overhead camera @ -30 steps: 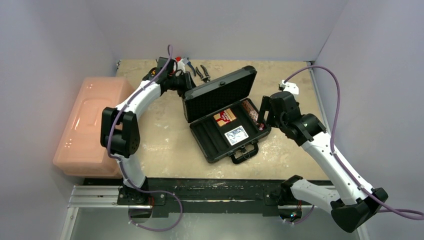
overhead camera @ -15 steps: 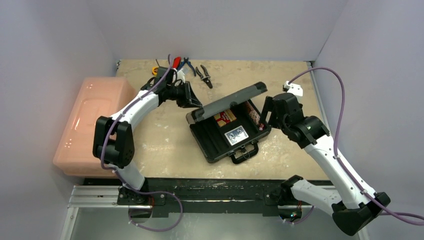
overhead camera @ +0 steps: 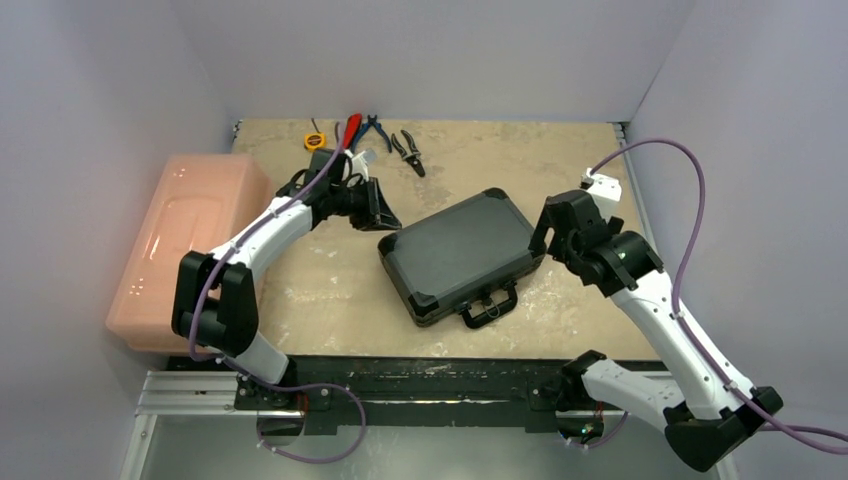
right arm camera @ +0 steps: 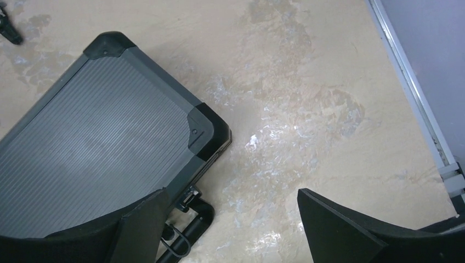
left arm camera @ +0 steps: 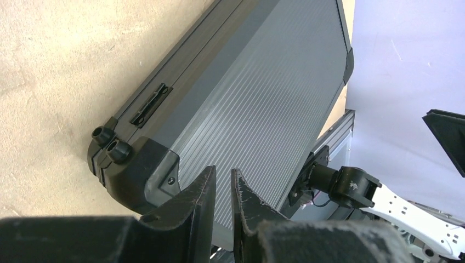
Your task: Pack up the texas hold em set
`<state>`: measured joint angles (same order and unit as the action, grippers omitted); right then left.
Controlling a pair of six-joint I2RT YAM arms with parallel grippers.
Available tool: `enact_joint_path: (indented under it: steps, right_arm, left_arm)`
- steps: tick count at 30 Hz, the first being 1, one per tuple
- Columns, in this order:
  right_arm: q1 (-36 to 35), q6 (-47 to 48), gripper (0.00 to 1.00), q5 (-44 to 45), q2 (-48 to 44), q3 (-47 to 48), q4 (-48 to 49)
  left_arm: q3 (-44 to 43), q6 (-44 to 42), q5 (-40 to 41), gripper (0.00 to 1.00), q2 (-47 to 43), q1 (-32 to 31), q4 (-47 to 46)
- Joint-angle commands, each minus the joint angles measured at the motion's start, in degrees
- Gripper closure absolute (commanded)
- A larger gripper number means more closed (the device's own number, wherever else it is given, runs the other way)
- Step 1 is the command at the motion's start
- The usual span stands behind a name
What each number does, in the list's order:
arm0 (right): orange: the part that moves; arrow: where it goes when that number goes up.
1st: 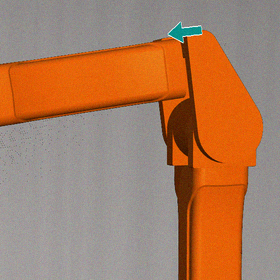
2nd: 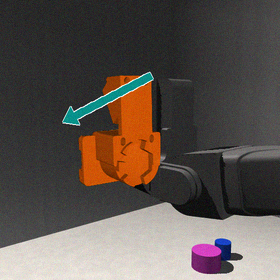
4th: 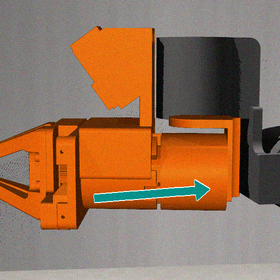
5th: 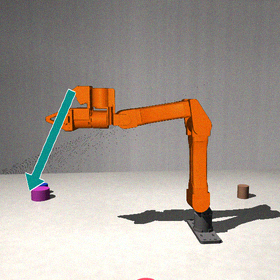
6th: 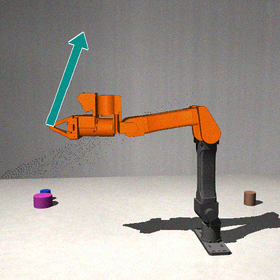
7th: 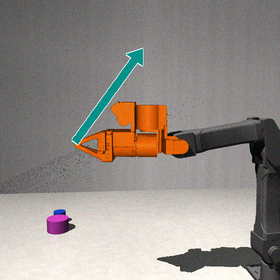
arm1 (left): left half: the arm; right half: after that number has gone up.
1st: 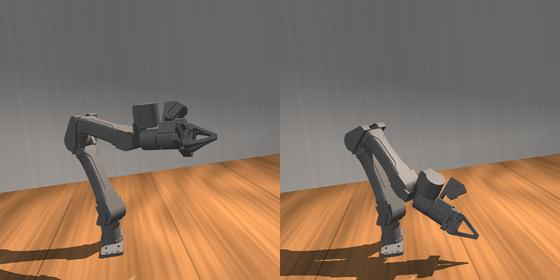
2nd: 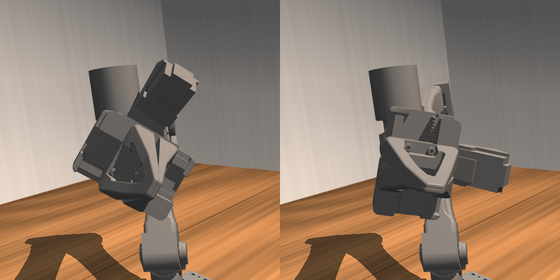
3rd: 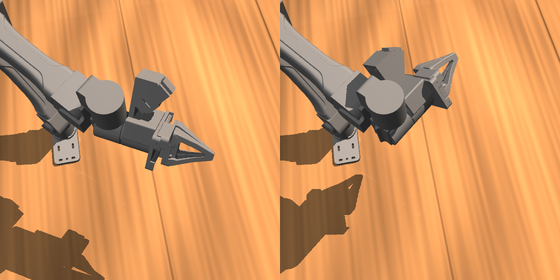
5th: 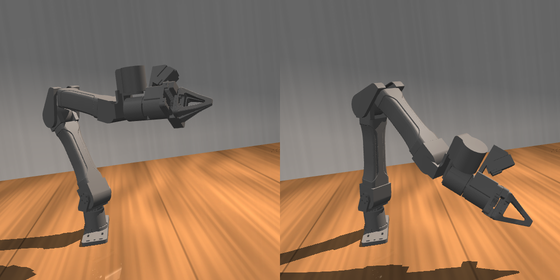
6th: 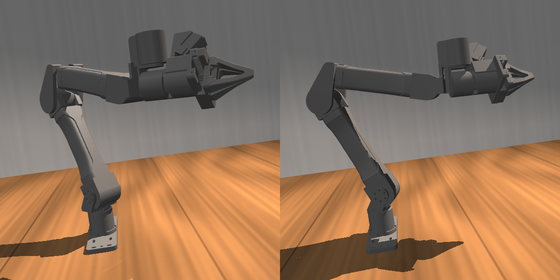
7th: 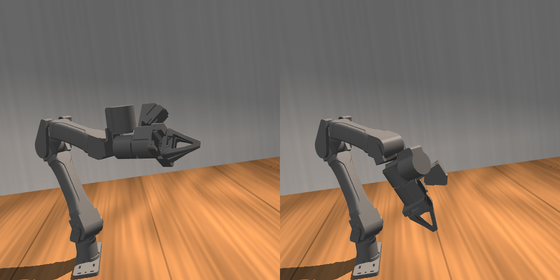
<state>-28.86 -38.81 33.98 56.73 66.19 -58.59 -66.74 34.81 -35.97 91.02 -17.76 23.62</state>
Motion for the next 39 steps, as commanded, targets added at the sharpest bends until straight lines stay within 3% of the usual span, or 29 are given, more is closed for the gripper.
enact_joint_path:
  steps: [1, 6, 16, 20, 29, 39]
  right_arm:
    - [0.16, -3.77, 0.09, 4.02, 1.26, 1.57, -2.4]
    - [1.16, -4.64, 0.15, 2.57, 2.5, -1.15, -0.88]
    - [10.42, -3.04, 0.22, -3.33, 7.69, -7.4, 2.28]
    - [12.64, -3.16, 0.32, -3.74, 10.18, -8.65, 3.21]
    - [12.78, 1.89, 0.45, -7.97, 17.67, -8.27, 6.71]
    - [11.82, 8.08, 0.47, -17.29, 23.64, -6.11, 12.49]
  left_arm:
    - [-1.31, -2.38, 0.79, 0.85, -3.42, -0.34, 0.4]
    - [-3.69, -3.13, 1.31, 0.84, -4.33, -0.58, 2.59]
    - [-7.11, -5.04, 3.8, 0.82, -4.95, -2.26, 6.71]
    - [-7.58, -6.08, 5.57, 0.82, -5.0, -3.35, 8.7]
    - [-6.83, -7.14, 7.54, 0.82, -5.8, -5.73, 10.4]
    - [-4.46, -6.9, 8.59, 0.82, -8.26, -6.06, 10.49]
